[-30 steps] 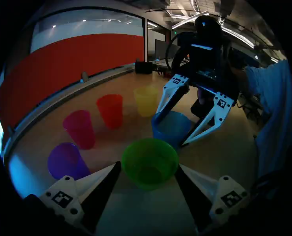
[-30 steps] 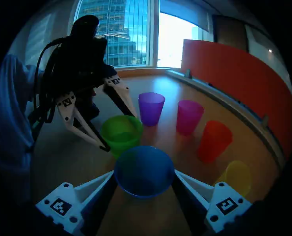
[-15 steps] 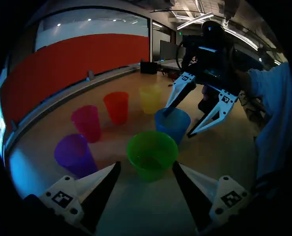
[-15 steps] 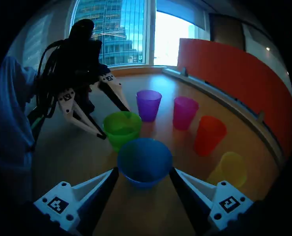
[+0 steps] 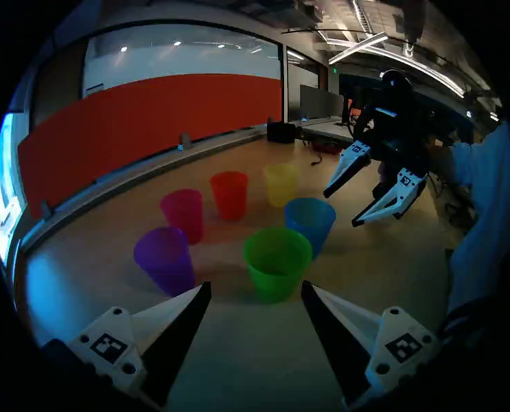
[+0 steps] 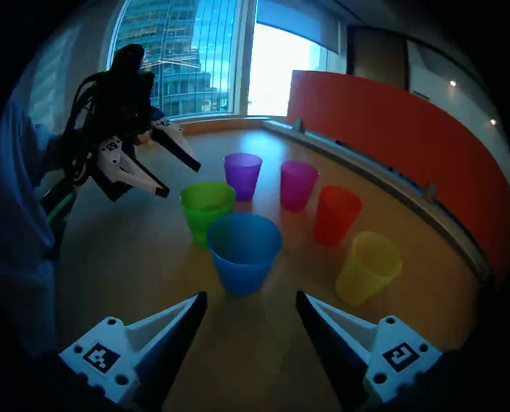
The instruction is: Pour water
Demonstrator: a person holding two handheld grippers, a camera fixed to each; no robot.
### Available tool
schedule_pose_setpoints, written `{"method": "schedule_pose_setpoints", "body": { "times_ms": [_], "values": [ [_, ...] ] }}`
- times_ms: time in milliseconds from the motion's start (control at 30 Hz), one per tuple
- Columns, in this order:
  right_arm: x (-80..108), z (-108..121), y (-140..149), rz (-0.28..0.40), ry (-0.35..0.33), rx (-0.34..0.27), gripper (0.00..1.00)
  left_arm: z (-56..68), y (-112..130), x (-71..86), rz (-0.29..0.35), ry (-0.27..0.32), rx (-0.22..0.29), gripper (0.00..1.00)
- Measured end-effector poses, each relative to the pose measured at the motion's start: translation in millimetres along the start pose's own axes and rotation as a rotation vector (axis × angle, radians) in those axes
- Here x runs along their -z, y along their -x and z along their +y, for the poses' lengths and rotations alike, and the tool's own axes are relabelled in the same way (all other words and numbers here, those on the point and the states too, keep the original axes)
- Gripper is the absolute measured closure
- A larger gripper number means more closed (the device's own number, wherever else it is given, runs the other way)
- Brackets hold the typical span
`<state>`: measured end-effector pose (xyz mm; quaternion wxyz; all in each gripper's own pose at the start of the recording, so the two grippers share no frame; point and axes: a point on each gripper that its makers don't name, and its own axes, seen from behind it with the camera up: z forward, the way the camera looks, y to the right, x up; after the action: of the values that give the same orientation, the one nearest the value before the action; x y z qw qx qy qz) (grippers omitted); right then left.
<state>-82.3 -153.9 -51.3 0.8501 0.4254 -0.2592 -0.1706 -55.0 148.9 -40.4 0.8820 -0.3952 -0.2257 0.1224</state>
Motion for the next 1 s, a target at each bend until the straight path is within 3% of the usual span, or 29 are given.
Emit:
{"method": "schedule_pose_setpoints", "body": {
  "times_ms": [300, 567, 800, 1000],
  "values": [
    [22.4, 1.8, -5.3, 0.047, 0.067, -0.041, 0.00, -14.5, -5.5, 17.8, 0.038, -0.097, 0.010, 0.02],
    [36.4, 10.1, -15.9, 0.114, 0.151, -0.098, 0.00, -34.7, -22.5, 35.7, 0.119, -0.215, 0.021, 0.03],
    [51.0, 27.2, -26.1, 0.183, 0.260, -0.153, 0.00, -53.0, -38.0, 57.0, 0.212, -0.318, 0.050, 0.03],
    [66.9, 47.1, -40.3, 0.258, 0.380, -0.190, 0.00, -65.6, -53.4, 78.5, 0.297, -0.414, 0.045, 0.02]
  ]
}}
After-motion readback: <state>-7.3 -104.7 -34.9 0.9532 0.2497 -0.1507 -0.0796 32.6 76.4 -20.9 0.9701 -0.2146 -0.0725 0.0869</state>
